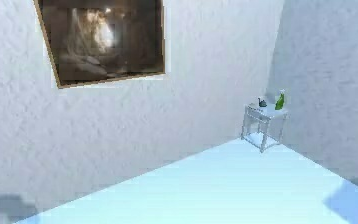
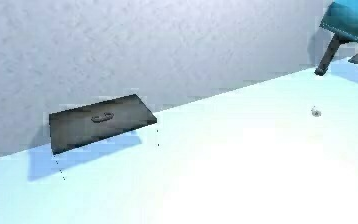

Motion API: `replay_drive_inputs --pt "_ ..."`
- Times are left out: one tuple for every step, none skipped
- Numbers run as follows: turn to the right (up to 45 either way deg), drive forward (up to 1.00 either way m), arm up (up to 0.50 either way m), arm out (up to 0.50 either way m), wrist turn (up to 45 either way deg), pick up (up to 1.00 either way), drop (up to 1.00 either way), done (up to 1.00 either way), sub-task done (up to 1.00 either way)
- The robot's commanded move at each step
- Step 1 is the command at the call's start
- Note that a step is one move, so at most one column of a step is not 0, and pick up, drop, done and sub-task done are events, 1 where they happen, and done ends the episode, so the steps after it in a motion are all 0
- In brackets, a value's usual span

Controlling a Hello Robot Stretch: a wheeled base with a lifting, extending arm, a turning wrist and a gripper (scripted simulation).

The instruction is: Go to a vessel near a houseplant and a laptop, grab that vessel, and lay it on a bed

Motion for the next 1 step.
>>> replay_drive_inputs --pt "45.0 0.0 0.0 0.0 0.0 0.0 0.0 0.0 0.0"
